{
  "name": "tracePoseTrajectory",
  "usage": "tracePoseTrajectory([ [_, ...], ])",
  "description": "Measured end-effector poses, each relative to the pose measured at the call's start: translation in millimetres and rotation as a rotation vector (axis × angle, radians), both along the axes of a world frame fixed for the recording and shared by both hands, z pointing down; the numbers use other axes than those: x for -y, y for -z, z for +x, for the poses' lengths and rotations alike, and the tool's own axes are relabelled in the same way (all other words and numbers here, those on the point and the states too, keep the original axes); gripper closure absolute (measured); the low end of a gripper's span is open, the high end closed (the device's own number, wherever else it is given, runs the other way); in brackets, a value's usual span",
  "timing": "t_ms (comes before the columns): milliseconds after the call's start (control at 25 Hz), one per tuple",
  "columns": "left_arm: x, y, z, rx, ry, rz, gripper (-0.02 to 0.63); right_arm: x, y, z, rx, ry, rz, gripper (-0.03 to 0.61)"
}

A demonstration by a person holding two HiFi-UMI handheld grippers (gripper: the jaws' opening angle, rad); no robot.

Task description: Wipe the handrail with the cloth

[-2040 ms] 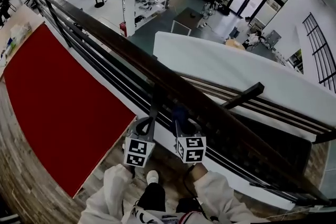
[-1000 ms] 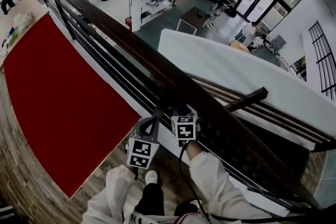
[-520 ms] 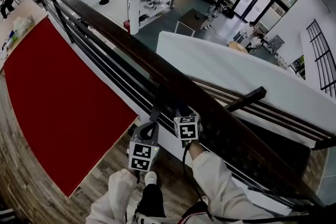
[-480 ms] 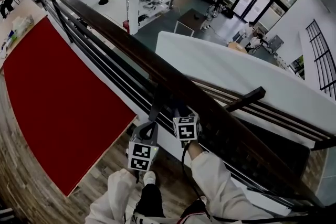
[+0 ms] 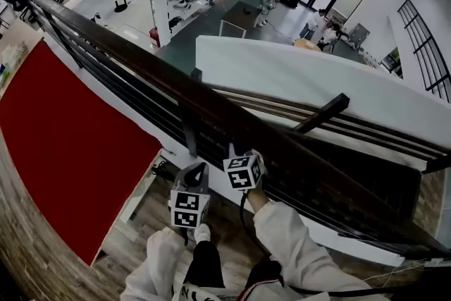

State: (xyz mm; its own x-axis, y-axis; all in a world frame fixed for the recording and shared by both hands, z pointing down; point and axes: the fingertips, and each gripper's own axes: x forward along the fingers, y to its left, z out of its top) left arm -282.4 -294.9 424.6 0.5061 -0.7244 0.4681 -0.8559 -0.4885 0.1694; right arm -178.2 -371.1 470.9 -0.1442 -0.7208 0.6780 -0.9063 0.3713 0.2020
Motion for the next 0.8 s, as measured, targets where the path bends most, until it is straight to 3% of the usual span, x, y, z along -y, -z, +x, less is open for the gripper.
tracePoseTrajectory([
  [440, -26.6, -3.3, 72.8, 0.013, -0.101, -0.050, 0.611, -38.5, -1.4, 63.9, -0.036, -0.040, 0.017, 0.488],
  [800, -49.6, -11.2, 130.3, 0.008, -0.167, -0.042, 0.611, -74.5, -5.5, 115.8, -0.061, -0.072, 0.014, 0.488],
])
